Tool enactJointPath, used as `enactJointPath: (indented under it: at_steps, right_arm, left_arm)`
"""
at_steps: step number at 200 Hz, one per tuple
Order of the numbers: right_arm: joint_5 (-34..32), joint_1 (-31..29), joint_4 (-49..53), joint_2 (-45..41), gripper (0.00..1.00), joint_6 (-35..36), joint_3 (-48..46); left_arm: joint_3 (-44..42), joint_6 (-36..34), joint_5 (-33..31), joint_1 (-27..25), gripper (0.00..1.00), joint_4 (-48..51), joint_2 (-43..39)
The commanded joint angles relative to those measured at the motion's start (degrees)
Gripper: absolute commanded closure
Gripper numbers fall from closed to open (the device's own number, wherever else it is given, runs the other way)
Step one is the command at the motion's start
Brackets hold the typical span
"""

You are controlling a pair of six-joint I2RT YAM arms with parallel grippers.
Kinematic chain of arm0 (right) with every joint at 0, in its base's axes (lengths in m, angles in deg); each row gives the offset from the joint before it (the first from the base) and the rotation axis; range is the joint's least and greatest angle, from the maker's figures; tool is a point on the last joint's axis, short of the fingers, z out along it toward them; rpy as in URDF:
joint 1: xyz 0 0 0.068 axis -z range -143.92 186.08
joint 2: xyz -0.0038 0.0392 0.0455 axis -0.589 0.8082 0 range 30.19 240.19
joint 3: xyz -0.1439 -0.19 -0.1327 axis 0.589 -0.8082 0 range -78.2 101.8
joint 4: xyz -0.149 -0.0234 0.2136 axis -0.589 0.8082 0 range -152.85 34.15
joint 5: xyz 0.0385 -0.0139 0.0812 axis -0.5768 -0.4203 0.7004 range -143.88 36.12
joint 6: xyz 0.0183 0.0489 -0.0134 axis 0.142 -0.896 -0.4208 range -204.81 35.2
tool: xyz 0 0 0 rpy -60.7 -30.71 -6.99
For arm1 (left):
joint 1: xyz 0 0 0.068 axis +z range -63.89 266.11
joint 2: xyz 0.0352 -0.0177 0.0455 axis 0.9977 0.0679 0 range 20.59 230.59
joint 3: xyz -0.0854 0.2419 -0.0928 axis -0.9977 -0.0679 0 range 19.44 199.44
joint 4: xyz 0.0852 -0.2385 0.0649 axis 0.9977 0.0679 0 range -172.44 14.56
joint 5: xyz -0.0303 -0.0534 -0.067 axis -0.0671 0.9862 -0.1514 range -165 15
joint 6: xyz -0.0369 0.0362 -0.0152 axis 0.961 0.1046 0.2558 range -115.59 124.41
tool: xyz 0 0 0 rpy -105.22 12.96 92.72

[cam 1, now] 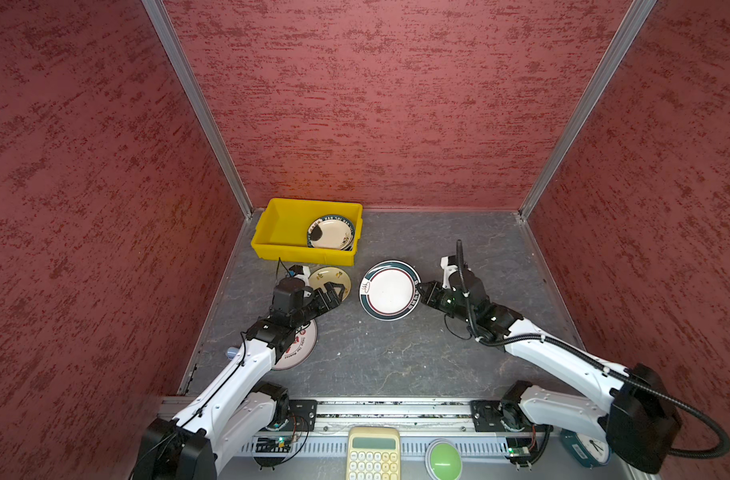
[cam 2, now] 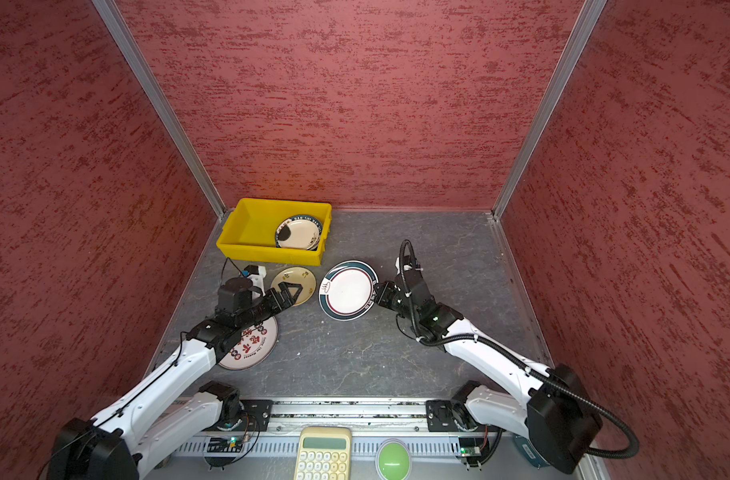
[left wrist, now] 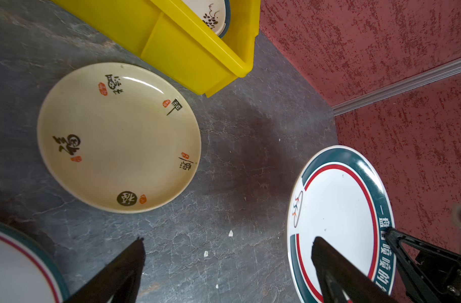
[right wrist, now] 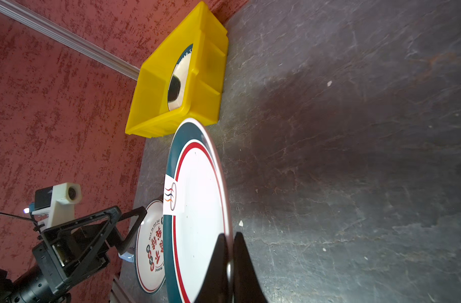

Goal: Place the plates into the plastic bin on the countertop
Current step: 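Lift the plate upright toward the left gripper while the left gripper approaches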

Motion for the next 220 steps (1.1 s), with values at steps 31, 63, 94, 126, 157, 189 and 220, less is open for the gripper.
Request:
enactJointPath:
  at_steps: [31, 63, 94, 126, 157, 189, 220]
  right_arm:
    - [0.5, 1.2, -1.0, -1.6, 1.0, -0.8, -0.5]
    - [1.9, 1.2, -3.7, -1.5, 1.0, -1.0, -1.7]
    - [3.1, 1.3, -4.8, -0.3, 1.0, -0.5, -0.9]
    - [3.9, 1.5, -7.0, -0.2, 1.0, -0.9, -1.1]
    - [5.4, 1.5, -9.5, 0.6, 1.0, -1.7, -1.1]
    - [7.0, 1.8, -11.5, 1.2, 1.0, -2.1, -0.9]
    - [8.1, 1.8, -13.5, 2.2, 1.0, -2.9, -1.0]
  left_arm:
    - [4.3, 0.2, -3.7, -6.7, 0.01, -8.0, 5.7]
    - [5.5, 1.4, -1.6, -7.7, 0.01, -11.2, 10.3]
    - [6.3, 2.8, 0.9, -9.2, 0.01, -15.4, 13.8]
    - [7.1, 3.6, 1.5, -10.7, 0.0, -17.1, 16.7]
    - [7.2, 4.8, 2.5, -11.1, 0.07, -19.1, 17.8]
    - [6.9, 6.1, 2.5, -11.1, 0.3, -19.2, 17.5]
    - [5.7, 7.3, 2.6, -10.8, 0.51, -20.1, 16.9]
